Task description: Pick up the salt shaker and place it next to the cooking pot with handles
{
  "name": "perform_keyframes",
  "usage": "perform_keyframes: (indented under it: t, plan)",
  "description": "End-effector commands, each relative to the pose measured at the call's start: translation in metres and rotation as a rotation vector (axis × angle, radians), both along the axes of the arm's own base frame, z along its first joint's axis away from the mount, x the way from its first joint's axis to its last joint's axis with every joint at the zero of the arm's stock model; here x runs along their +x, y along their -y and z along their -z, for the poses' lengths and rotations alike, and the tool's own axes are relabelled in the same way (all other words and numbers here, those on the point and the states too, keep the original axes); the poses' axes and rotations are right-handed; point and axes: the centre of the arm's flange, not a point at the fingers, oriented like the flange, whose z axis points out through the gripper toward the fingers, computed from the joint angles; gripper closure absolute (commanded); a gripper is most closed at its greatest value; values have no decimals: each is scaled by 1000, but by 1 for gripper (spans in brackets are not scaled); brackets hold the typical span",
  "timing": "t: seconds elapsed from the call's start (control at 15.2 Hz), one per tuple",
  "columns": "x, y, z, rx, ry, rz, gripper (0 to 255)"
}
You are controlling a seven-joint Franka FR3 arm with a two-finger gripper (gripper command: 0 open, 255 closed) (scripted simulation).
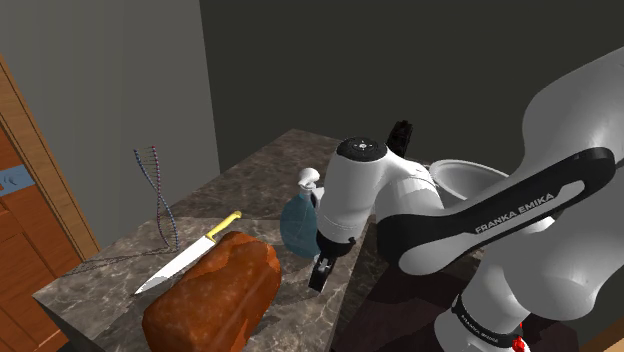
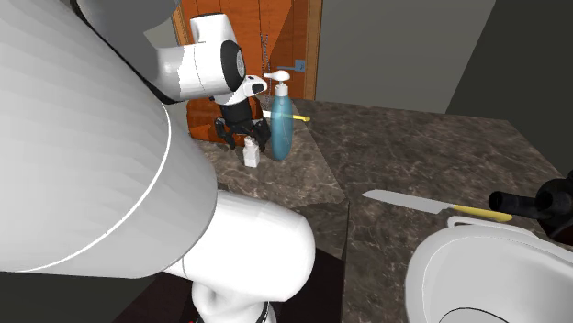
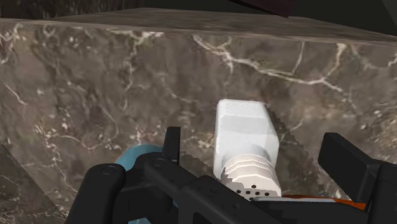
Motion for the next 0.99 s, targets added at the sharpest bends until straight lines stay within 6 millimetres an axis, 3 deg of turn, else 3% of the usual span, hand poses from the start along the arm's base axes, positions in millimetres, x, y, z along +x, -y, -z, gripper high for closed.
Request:
perform_keyframes:
  t: [0.0, 0.53, 0.59, 0.92]
  plan:
    - [1, 1, 8, 1, 1, 0, 0]
    - [1, 1, 8, 1, 0, 0, 0]
    - [1, 1, 8, 1, 0, 0, 255]
    - [1, 1, 8, 1, 0, 0, 255]
